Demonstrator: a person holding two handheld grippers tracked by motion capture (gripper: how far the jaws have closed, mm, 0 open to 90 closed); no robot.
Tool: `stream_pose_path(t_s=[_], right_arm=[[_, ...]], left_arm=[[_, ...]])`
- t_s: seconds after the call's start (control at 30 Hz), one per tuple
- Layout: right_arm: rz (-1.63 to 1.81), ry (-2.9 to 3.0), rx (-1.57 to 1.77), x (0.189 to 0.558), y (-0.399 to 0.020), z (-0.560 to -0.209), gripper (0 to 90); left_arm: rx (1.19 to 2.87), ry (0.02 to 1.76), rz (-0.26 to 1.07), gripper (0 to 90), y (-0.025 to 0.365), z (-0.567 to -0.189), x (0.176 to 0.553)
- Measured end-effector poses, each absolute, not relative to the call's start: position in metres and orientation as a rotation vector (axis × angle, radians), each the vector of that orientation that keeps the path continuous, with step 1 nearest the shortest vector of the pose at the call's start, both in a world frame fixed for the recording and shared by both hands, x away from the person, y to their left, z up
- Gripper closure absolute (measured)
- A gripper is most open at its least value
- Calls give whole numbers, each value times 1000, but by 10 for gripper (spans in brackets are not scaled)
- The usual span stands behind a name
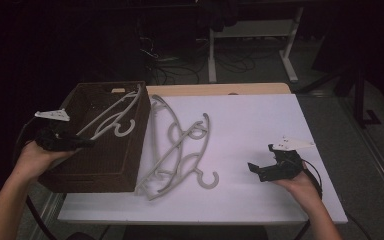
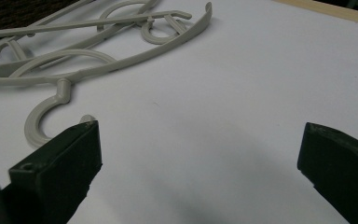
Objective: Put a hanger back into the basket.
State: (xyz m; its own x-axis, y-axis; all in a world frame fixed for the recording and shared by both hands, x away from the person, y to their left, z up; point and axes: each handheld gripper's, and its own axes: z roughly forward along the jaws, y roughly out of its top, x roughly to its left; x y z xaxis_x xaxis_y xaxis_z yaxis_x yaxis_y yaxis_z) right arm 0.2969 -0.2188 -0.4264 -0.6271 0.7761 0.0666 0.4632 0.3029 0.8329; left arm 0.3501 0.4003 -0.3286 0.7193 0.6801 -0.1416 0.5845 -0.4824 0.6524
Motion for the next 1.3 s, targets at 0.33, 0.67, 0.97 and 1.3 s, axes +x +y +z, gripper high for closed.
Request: stream_pose_path(t_s=[0.33, 0.67, 0.97, 1.3], right_arm=[[1245, 2226, 1115, 297, -219, -426, 0], [1244, 2223, 1119, 297, -220, -426, 0], [1246, 2222, 1117, 297, -219, -426, 0], [1257, 2210, 1134, 300, -219, -425, 0]], left_arm=[[2258, 953, 146, 821, 407, -341, 354], [2245, 978, 128, 805, 414, -351, 364], [2183, 1010, 192, 499, 420, -347, 364], [2101, 986, 204, 306, 410, -339, 363]])
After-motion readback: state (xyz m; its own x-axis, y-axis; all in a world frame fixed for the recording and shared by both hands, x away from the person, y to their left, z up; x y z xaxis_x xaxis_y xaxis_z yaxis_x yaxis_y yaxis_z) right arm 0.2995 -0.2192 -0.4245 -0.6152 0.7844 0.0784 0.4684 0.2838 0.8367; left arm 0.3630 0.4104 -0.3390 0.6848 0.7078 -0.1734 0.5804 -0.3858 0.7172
